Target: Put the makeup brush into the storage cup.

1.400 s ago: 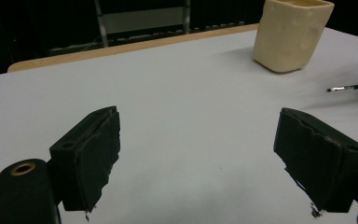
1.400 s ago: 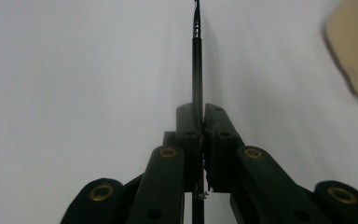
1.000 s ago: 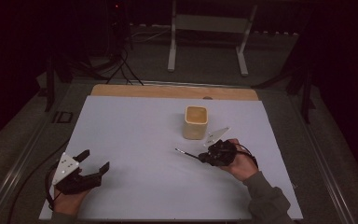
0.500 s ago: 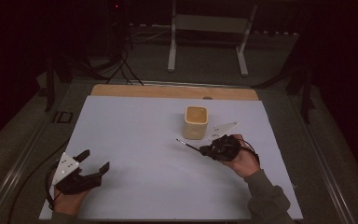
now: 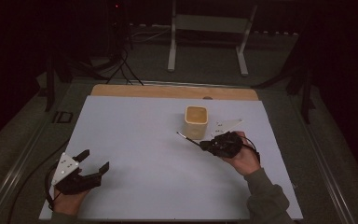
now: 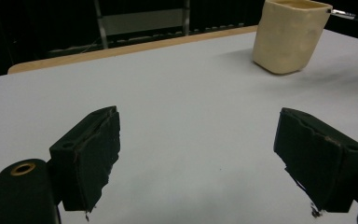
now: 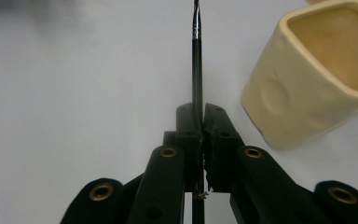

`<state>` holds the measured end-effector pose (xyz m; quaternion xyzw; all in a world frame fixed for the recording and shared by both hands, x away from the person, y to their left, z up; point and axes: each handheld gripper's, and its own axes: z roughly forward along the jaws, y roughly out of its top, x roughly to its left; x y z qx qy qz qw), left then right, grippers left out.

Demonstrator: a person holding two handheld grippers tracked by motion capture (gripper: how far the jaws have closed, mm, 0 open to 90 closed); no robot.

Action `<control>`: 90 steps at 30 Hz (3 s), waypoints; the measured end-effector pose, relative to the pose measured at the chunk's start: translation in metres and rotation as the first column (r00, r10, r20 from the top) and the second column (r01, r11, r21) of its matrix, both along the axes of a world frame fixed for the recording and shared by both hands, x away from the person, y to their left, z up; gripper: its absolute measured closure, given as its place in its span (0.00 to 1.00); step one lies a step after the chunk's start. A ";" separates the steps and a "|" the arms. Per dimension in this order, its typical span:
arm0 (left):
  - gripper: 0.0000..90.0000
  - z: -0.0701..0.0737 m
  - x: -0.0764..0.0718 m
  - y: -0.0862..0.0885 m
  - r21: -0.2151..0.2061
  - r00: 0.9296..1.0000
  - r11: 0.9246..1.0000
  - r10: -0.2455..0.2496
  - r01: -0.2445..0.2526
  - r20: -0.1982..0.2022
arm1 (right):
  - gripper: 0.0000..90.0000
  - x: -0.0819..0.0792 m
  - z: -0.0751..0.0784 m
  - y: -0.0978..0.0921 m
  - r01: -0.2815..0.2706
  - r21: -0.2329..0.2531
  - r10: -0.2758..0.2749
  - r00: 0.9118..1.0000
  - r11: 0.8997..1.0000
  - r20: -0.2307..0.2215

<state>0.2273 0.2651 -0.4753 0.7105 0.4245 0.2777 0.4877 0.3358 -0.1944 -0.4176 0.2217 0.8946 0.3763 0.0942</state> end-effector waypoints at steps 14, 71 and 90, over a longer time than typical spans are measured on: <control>0.17 0.000 0.000 0.000 -0.002 1.000 1.000 0.002 -0.002 0.001 | 0.95 0.002 0.008 -0.001 0.021 0.038 -0.022 0.999 0.999 0.028; 0.17 0.000 -0.001 0.001 -0.010 1.000 1.000 0.008 -0.008 0.009 | 0.95 0.028 0.033 -0.015 0.187 0.320 -0.256 0.949 0.929 0.187; 0.17 0.000 -0.001 0.001 -0.011 1.000 1.000 0.009 -0.009 0.008 | 0.95 0.041 0.032 -0.015 0.197 0.356 -0.270 0.948 0.913 0.167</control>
